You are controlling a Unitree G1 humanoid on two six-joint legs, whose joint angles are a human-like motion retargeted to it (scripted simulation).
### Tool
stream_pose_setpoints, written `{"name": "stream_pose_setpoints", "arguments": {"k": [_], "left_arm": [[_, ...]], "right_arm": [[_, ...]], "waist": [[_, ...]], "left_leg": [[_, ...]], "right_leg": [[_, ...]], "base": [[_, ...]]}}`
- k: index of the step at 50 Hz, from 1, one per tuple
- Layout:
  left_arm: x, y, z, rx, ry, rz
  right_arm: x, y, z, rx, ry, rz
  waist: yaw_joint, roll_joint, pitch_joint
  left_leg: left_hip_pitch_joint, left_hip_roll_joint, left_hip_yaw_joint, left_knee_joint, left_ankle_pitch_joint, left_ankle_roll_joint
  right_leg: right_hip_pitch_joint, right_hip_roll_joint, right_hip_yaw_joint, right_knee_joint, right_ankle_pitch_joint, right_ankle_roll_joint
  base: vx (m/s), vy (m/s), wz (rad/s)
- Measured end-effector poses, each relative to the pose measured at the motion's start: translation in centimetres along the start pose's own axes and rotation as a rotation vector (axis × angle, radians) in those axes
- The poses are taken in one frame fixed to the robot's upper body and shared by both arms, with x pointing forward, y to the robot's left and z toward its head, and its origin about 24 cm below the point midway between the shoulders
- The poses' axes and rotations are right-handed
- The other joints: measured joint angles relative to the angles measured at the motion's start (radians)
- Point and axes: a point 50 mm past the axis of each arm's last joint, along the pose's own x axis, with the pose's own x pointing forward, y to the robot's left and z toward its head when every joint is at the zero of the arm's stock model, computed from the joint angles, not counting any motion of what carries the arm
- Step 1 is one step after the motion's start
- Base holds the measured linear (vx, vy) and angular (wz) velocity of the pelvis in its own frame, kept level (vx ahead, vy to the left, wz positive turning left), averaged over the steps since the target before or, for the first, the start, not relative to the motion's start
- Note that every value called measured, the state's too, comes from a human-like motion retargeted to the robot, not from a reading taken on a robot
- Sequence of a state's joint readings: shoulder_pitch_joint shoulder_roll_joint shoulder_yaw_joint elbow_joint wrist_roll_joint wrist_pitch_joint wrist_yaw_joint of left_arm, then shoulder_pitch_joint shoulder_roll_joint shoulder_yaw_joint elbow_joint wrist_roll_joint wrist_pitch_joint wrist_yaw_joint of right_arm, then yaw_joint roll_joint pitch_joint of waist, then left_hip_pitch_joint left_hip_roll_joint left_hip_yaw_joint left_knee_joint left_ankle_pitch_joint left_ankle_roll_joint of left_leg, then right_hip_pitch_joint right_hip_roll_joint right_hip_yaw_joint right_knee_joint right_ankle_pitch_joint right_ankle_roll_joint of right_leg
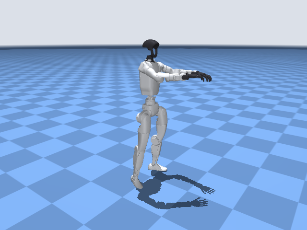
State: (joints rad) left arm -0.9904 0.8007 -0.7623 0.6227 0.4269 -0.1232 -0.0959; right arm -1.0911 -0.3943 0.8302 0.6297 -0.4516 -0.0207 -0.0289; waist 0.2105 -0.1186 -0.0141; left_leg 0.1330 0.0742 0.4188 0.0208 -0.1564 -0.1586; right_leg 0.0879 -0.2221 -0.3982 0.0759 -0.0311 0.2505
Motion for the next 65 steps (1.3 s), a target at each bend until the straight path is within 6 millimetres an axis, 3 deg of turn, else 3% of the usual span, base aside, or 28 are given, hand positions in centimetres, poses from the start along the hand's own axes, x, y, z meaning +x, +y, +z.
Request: {"name": "stream_pose_setpoints", "arguments": {"k": [5,12,20,27,31,34,37,40,44,48,57,60,65], "left_arm": [[0.0,0.0,-0.2,0.036,0.001,-0.018],[0.1,0.5,-0.3,0.138,-0.009,0.099],[1.1,-1.4,-0.7,-0.142,0.107,-0.033],[1.7,-3.0,1.6,-0.203,0.031,-0.133],[2.1,-2.1,3.6,-0.088,-0.085,-0.052],[2.2,-0.8,5.1,0.034,-0.169,0.054],[2.3,0.5,6.2,0.137,-0.224,0.139],[2.6,1.6,6.8,0.198,-0.229,0.175],[3.3,2.3,7.2,0.182,-0.186,0.197],[4.1,1.8,7.6,0.048,-0.142,0.2],[5.2,-1.1,10.7,-0.297,-0.176,0.021],[5.1,0.0,12.0,-0.287,-0.243,0.042],[4.5,4.2,13.5,-0.178,-0.333,0.218]], "right_arm": [[0.7,1.9,0.7,0.106,0.02,0.079],[0.5,2.8,0.9,-0.024,-0.004,0.031],[-0.4,2.3,-2.3,0.153,0.159,0.089],[-1.4,0.4,-3.9,-0.128,0.148,0.102],[-2.2,-0.5,-4.7,-0.343,0.109,0.043],[-2.8,-0.2,-5.4,-0.405,0.101,-0.001],[-3.4,0.9,-6.3,-0.297,0.14,0.006],[-3.8,2.4,-7.0,-0.049,0.211,0.086],[-4.0,3.1,-7.5,0.186,0.272,0.151],[-3.7,1.4,-7.0,0.115,0.239,0.092],[-2.9,-6.4,-3.9,-0.208,0.086,-0.194],[-2.7,-7.3,-3.4,-0.271,0.064,-0.239],[-2.4,-5.2,-4.2,-0.308,0.091,-0.143]], "waist": [[0.033,-0.014,0.008],[0.035,-0.02,0.021],[-0.013,-0.015,0.04],[-0.09,-0.004,0.032],[-0.134,0.009,0.03],[-0.166,0.021,0.027],[-0.198,0.033,0.026],[-0.232,0.046,0.029],[-0.277,0.065,0.036],[-0.322,0.084,0.042],[-0.391,0.121,0.037],[-0.397,0.128,0.03],[-0.393,0.135,0.018]], "left_leg": [[-0.007,-0.003,-0.005,-0.006,0.0,0.002],[-0.008,-0.005,0.004,-0.01,-0.001,0.001],[0.008,-0.006,0.041,-0.009,-0.009,0.008],[0.026,-0.003,0.093,-0.004,-0.019,0.008],[0.039,0.001,0.126,-0.002,-0.025,0.005],[0.048,0.005,0.151,-0.001,-0.027,0.003],[0.057,0.008,0.173,0.001,-0.03,0.005],[0.066,0.009,0.192,0.003,-0.031,0.009],[0.077,0.012,0.212,0.004,-0.03,0.012],[0.084,0.014,0.226,0.005,-0.029,0.011],[0.084,0.02,0.231,0.008,-0.024,0.009],[0.081,0.023,0.227,0.011,-0.023,0.007],[0.076,0.029,0.214,0.015,-0.021,0.004]], "right_leg": [[-0.007,-0.001,-0.004,0.0,0.007,0.0],[-0.021,-0.004,0.006,0.009,0.013,0.005],[-0.033,-0.004,0.044,0.019,0.017,-0.001],[-0.046,0.004,0.096,0.019,0.02,0.003],[-0.055,0.011,0.128,0.022,0.02,0.009],[-0.062,0.019,0.152,0.024,0.019,0.011],[-0.067,0.025,0.174,0.025,0.018,0.011],[-0.069,0.029,0.193,0.026,0.017,0.01],[-0.069,0.035,0.213,0.024,0.016,0.007],[-0.068,0.04,0.225,0.021,0.014,0.008],[-0.065,0.046,0.228,0.015,0.007,0.009],[-0.065,0.047,0.224,0.016,0.003,0.008],[-0.062,0.049,0.211,0.021,-0.006,0.005]], "base": [[0.0,0.01,0.02],[0.0,0.0,0.0],[0.0,0.01,-0.2],[0.01,0.0,-0.38],[0.02,-0.02,-0.43],[0.03,-0.04,-0.43],[0.03,-0.04,-0.39],[0.03,-0.04,-0.33],[0.03,-0.04,-0.27],[0.02,-0.02,-0.1],[0.0,0.0,0.0],[0.0,0.0,0.0],[0.0,0.0,0.0]]}}
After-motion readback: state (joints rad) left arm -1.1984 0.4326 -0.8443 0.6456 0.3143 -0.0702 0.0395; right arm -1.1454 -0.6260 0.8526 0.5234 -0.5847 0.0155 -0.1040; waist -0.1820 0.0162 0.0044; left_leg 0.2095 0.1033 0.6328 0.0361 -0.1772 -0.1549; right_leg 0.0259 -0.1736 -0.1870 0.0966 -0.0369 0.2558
